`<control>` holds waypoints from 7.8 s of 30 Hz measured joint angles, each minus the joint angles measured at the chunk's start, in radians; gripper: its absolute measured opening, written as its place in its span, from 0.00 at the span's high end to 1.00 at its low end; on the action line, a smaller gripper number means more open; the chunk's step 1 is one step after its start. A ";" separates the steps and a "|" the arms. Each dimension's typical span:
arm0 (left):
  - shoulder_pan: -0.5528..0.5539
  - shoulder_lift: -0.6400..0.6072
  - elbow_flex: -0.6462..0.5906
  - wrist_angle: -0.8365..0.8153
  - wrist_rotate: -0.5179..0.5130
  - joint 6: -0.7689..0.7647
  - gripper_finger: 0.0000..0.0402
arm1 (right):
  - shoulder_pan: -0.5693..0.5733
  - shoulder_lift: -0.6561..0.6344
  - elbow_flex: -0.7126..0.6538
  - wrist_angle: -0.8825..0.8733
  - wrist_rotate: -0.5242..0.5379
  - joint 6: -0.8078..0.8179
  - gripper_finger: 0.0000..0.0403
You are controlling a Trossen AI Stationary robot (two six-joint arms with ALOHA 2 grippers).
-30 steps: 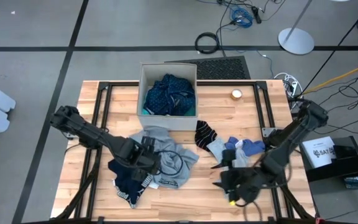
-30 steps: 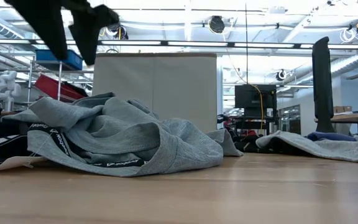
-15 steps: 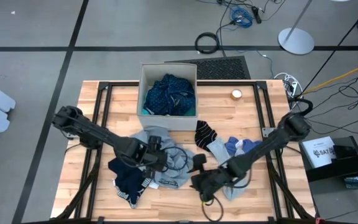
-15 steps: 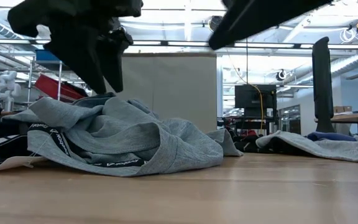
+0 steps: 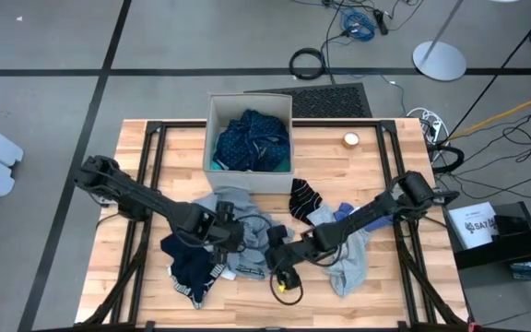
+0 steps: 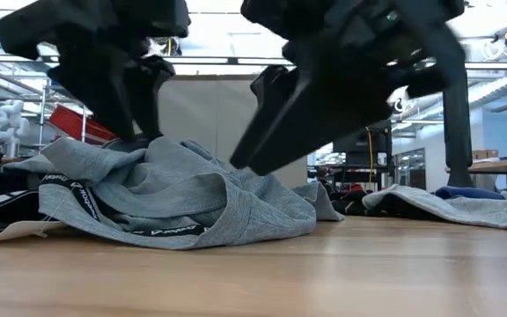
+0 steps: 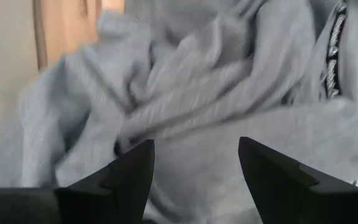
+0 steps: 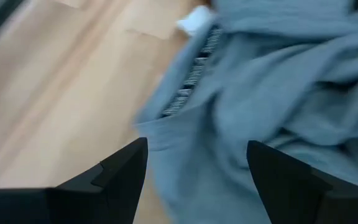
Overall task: Sort clothes
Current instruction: Put the gray shirt into the white laundry organizer
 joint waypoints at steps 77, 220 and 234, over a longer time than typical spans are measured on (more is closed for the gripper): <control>-0.046 0.227 -0.234 1.335 -0.219 -0.021 0.40 | 0.216 -0.670 0.000 -0.546 0.601 0.250 1.00; -0.309 -0.458 -0.081 1.287 -0.432 0.538 1.00 | 0.190 -0.731 0.139 -0.039 0.638 -0.477 1.00; -0.171 -0.581 0.116 1.347 -0.308 0.781 1.00 | -0.041 -0.718 0.495 0.015 0.475 -0.701 1.00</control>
